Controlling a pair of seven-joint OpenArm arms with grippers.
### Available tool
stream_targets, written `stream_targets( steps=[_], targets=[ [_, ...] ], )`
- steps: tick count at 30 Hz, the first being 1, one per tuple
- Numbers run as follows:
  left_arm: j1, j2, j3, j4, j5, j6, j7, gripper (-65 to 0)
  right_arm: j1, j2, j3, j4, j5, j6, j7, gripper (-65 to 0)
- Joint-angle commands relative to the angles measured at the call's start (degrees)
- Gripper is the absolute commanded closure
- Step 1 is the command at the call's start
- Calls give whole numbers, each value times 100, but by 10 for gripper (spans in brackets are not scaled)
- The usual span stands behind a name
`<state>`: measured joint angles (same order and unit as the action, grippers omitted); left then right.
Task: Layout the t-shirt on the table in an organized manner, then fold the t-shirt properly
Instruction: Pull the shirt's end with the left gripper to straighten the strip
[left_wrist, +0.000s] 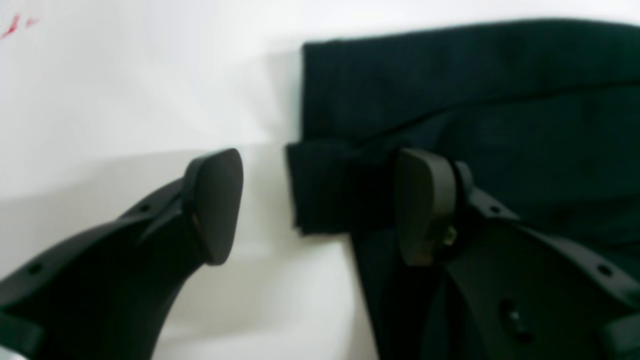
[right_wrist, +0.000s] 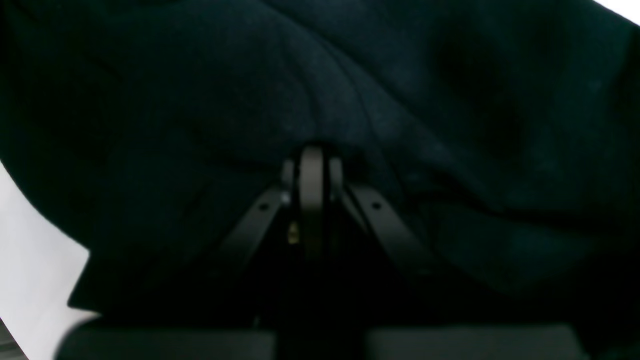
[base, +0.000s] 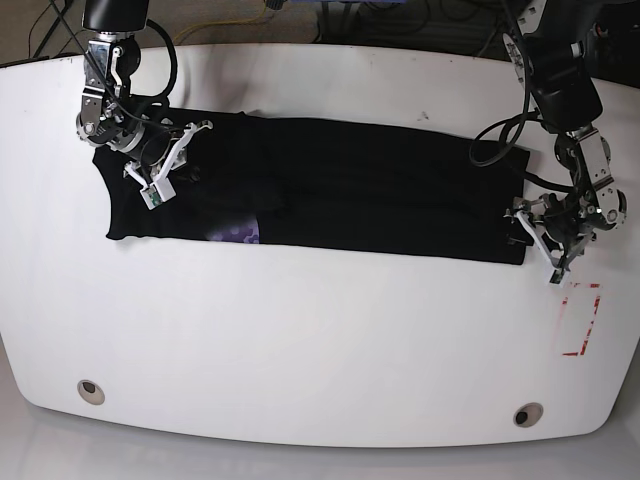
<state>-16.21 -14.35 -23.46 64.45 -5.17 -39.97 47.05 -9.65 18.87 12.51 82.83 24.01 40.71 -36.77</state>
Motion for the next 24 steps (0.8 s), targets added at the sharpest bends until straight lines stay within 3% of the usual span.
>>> stream_targets(
  steps=[1,9,24],
  targets=[
    [-142,-99,-14,101,-59,-3,-85,-394,-59,7,-16,-23,-366,-71,-415,-3],
    [-151,-99,-14,101,-59,-3,-85,-160,-59,-98,-16,-23,-366,-71,-415,-3],
    [-80,-108,-49,382,-68,-3,21,-132,-50,-107,-16,-23,-366,-71,-415,-3]
  ],
)
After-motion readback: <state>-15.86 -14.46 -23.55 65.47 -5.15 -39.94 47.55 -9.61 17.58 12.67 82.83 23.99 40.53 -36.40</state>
